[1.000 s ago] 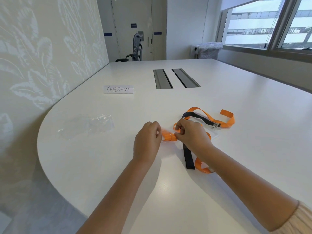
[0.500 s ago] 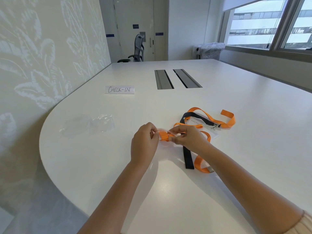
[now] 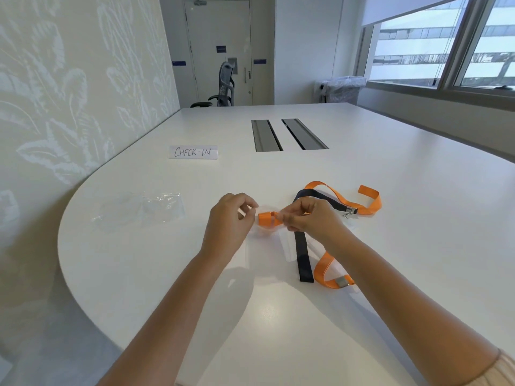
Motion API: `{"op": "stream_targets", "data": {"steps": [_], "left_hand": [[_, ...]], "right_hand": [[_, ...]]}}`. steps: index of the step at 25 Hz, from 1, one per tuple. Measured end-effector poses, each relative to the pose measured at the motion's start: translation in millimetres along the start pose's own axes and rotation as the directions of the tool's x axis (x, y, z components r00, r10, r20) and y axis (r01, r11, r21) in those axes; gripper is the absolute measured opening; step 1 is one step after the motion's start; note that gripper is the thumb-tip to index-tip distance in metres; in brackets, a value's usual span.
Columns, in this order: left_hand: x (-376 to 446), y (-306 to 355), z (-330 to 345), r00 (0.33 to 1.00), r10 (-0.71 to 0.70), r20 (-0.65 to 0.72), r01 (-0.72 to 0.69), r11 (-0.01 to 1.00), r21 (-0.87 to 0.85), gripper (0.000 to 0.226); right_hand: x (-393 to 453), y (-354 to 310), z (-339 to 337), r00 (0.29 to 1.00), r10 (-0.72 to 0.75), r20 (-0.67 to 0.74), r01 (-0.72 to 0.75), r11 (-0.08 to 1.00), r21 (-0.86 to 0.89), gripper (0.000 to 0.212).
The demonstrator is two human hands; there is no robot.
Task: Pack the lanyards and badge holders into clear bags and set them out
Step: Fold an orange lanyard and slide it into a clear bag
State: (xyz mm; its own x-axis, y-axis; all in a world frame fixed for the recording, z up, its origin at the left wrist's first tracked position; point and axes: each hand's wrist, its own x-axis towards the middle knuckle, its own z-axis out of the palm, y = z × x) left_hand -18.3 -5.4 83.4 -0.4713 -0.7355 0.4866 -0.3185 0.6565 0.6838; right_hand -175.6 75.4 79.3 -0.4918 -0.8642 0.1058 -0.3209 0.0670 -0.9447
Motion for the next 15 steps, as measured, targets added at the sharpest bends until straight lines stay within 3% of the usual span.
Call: {"op": "stream_targets", "data": {"steps": [3, 6, 9, 11, 13, 15], "left_hand": [[10, -4, -26, 0.989, -0.032, 0.148, 0.075, 0.952, -0.297, 0.015], [9, -14, -33, 0.966, -0.033, 0.257, 0.130, 0.919, -0.373, 0.026], [1, -15, -16, 0.948, -0.254, 0.194, 0.313, 0.858, -0.408, 0.008], [-2, -16, -9, 0.920, -0.369, 0.136, 0.388, 0.794, -0.469, 0.016], [-1, -16, -8, 0.911, -0.401, 0.093, 0.394, 0.784, -0.479, 0.019], [0, -16, -6, 0.919, -0.389, 0.067, 0.375, 0.807, -0.456, 0.020]], "right_hand": [[-1, -16, -11, 0.999, 0.013, 0.048, -0.026, 0.961, 0.275, 0.016], [0, -26, -12, 0.991, 0.103, 0.089, -0.127, 0.940, 0.318, 0.014], [-1, -29, -7, 0.972, 0.173, 0.159, -0.209, 0.945, 0.251, 0.026], [-2, -28, -7, 0.964, 0.163, 0.210, -0.211, 0.949, 0.233, 0.046], [-2, -23, -7, 0.969, 0.135, 0.209, -0.174, 0.968, 0.182, 0.054], [-3, -16, -5, 0.983, 0.132, 0.126, -0.149, 0.980, 0.132, 0.043]]}}
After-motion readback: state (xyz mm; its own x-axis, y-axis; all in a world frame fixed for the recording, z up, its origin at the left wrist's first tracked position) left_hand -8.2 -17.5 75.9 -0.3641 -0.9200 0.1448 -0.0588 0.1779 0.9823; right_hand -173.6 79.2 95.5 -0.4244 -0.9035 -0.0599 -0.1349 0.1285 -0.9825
